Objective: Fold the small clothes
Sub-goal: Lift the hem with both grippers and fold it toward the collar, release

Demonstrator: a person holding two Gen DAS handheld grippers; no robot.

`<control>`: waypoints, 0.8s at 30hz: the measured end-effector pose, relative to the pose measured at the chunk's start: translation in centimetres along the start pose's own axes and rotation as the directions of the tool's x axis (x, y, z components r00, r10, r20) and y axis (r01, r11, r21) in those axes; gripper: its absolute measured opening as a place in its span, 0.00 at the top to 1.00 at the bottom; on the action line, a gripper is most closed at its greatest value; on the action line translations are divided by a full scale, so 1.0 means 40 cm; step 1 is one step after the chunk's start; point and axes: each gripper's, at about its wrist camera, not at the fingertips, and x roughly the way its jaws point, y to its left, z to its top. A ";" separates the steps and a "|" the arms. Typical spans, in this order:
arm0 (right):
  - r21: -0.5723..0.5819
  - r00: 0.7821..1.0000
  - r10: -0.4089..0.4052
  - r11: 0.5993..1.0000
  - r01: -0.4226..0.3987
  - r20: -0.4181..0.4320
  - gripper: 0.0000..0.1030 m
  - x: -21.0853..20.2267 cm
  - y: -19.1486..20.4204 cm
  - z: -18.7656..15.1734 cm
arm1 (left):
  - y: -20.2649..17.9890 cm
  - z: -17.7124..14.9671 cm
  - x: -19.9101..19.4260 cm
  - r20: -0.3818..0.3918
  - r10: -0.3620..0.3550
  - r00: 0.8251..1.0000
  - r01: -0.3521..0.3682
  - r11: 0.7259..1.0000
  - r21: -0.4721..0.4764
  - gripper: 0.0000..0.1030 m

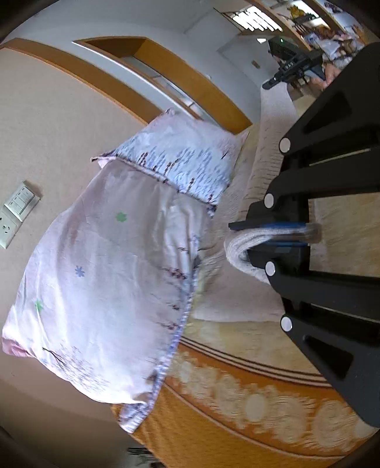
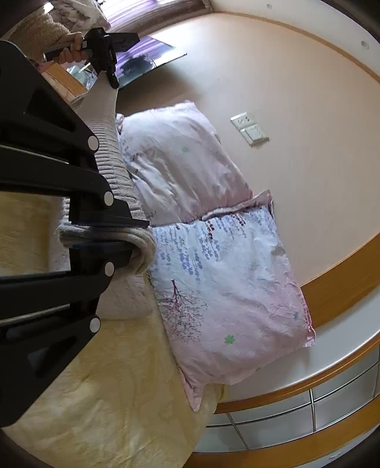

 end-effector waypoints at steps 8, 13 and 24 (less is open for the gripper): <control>0.089 0.994 -0.076 0.993 0.083 -0.082 0.93 0.171 -0.051 0.025 | 0.053 0.073 0.175 -0.050 0.065 0.997 -0.068 0.996 -0.052 0.94; 0.136 0.969 -0.140 0.976 0.170 -0.203 0.93 0.289 -0.105 -0.009 | 0.122 0.073 0.278 -0.104 0.068 0.992 -0.083 0.986 -0.146 0.94; 0.263 0.894 -0.181 0.915 0.306 -0.410 0.84 0.451 -0.199 -0.025 | 0.212 0.047 0.427 -0.206 0.081 0.975 -0.140 0.946 -0.291 0.93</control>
